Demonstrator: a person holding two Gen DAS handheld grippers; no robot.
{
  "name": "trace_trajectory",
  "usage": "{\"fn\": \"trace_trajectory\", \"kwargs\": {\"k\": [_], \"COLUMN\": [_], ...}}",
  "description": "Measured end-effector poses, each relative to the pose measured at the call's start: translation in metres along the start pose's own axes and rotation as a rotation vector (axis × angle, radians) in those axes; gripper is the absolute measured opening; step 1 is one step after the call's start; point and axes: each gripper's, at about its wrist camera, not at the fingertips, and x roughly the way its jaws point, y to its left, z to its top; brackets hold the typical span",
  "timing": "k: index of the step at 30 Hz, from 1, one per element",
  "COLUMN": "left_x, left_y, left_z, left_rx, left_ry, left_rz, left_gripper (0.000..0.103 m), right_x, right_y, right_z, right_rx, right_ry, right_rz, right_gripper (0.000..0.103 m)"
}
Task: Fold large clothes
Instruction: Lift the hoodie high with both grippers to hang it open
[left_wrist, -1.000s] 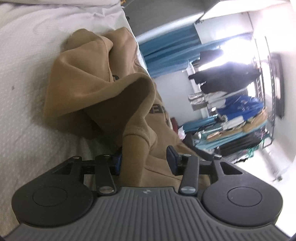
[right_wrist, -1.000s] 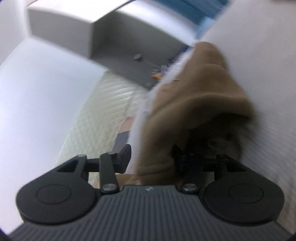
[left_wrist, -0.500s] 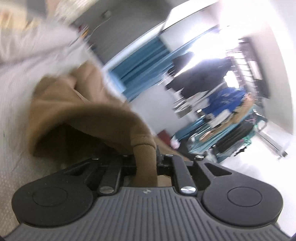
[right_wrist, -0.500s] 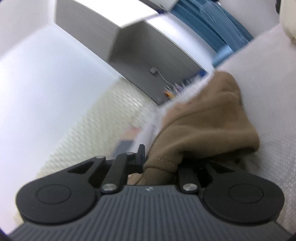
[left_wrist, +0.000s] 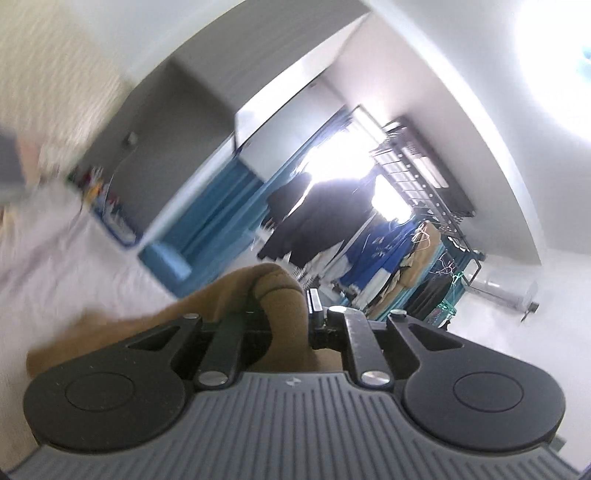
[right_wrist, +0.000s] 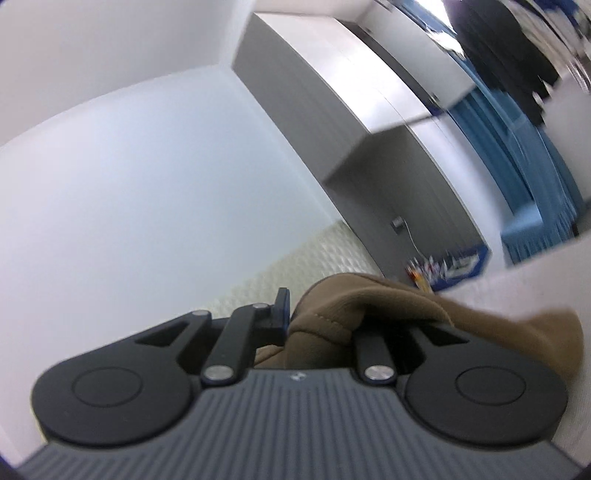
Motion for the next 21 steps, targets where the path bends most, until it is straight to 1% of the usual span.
{"fn": "trace_trajectory", "kwargs": {"k": [3, 6, 8, 13, 16, 18, 20, 21], "left_x": [-0.016, -0.026, -0.031, -0.039, -0.037, -0.024, -0.001, 0.016], "left_y": [-0.063, -0.119, -0.150, -0.212, -0.237, -0.245, -0.241, -0.232], "left_z": [0.041, 0.084, 0.109, 0.161, 0.188, 0.202, 0.206, 0.205], "left_rx": [0.089, 0.128, 0.156, 0.147, 0.158, 0.181, 0.196, 0.197], "left_ry": [-0.045, -0.069, -0.085, -0.096, -0.107, -0.111, -0.096, -0.079], "left_rz": [-0.011, -0.014, -0.001, 0.019, 0.016, 0.024, 0.054, 0.076], "left_gripper": [0.015, 0.015, 0.015, 0.015, 0.016, 0.016, 0.016, 0.016], "right_x": [-0.010, -0.023, -0.028, -0.025, -0.022, -0.016, 0.000, 0.009], "right_y": [0.036, 0.066, 0.083, 0.117, 0.134, 0.138, 0.128, 0.119], "right_z": [0.038, 0.075, 0.096, 0.144, 0.167, 0.180, 0.185, 0.185], "right_rx": [-0.059, -0.092, -0.109, -0.142, -0.167, -0.190, -0.203, -0.199], "right_ry": [-0.027, -0.056, -0.069, -0.072, -0.071, -0.077, -0.074, -0.062], "right_rz": [0.016, 0.045, 0.057, 0.087, 0.112, 0.114, 0.092, 0.073], "right_gripper": [0.018, 0.018, 0.018, 0.018, 0.018, 0.018, 0.019, 0.019]}}
